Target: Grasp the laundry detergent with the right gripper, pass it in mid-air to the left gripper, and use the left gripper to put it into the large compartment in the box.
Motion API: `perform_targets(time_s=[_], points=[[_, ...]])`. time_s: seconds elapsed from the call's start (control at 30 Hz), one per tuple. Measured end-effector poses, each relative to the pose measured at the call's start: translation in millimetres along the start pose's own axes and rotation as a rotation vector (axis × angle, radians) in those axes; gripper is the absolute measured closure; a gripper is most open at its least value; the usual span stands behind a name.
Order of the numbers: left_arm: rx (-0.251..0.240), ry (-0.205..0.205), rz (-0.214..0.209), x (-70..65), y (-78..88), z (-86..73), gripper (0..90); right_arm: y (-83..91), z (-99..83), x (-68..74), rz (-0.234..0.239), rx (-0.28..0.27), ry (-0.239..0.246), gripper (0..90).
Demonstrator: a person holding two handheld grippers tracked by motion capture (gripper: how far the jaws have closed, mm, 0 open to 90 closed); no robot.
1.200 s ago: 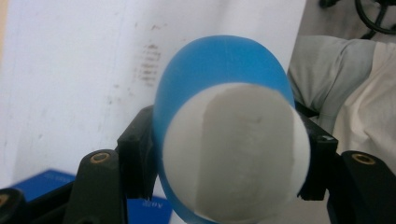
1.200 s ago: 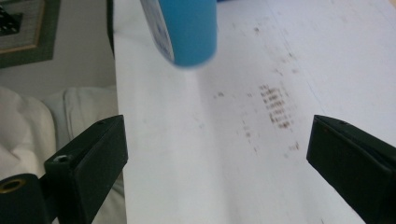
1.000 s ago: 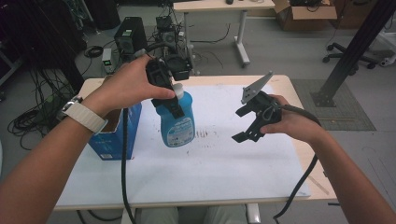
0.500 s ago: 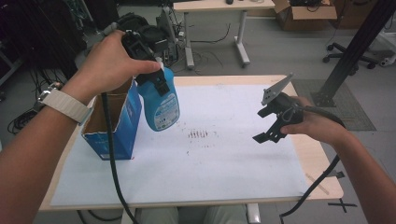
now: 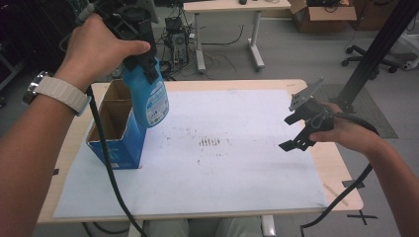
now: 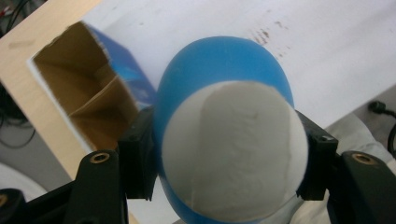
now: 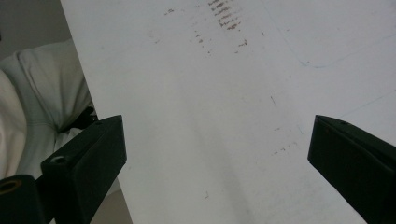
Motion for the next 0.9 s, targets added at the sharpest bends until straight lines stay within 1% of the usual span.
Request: perform_targets(time_s=[0.03, 0.07, 0.2, 0.33, 0.4, 0.47, 0.5, 0.67, 0.8, 0.9], points=[[0.007, 0.011, 0.006, 3.3, 1.9, -0.5, 37.6, 0.5, -1.1, -0.2, 0.0, 0.002, -0.004, 4.4], [0.003, 0.03, 0.011, 5.8, 3.2, -0.7, 37.6, 0.9, -1.8, -0.8, -0.002, 0.002, -0.004, 4.4], [0.006, 0.081, 0.028, 15.5, 9.1, -2.6, 37.6, 2.4, -3.7, -3.1, -0.005, 0.002, -0.011, 4.3], [-0.002, 0.143, 0.035, 23.9, 13.0, -7.1, 37.6, 2.0, -3.7, -3.8, -0.002, 0.006, -0.006, 4.3], [-0.008, 0.182, 0.039, 29.3, 14.6, -10.3, 37.6, 1.6, -3.3, -3.8, 0.001, 0.008, -0.002, 4.3], [-0.006, 0.205, 0.041, 33.5, 15.4, -12.9, 37.6, 1.0, -3.4, -4.1, 0.005, 0.013, -0.001, 4.4], [-0.006, 0.223, 0.044, 36.6, 15.8, -14.7, 37.6, 0.4, -3.6, -4.6, 0.006, 0.015, -0.002, 4.4], [-0.004, 0.276, 0.067, 48.4, 16.2, -22.3, 37.7, -1.6, -5.2, -6.0, 0.006, 0.023, -0.008, 4.4], [-0.019, 0.315, 0.092, 57.0, 17.3, -29.5, 37.7, 0.2, -5.8, -4.8, 0.002, 0.018, -0.009, 4.4], [-0.014, 0.331, 0.098, 63.2, 17.0, -33.3, 37.6, 2.6, -6.8, -2.7, -0.002, 0.011, -0.006, 4.5]])
Point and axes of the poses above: each handheld gripper's, and its own axes: y roughly backward along the jaws, z roughly out of its top, x roughly to its left, the point moved 4 cm from there along -y, roughly forward along the jaws, and after that the axes turned 7 degrees about -y, right-handed, at the moved point
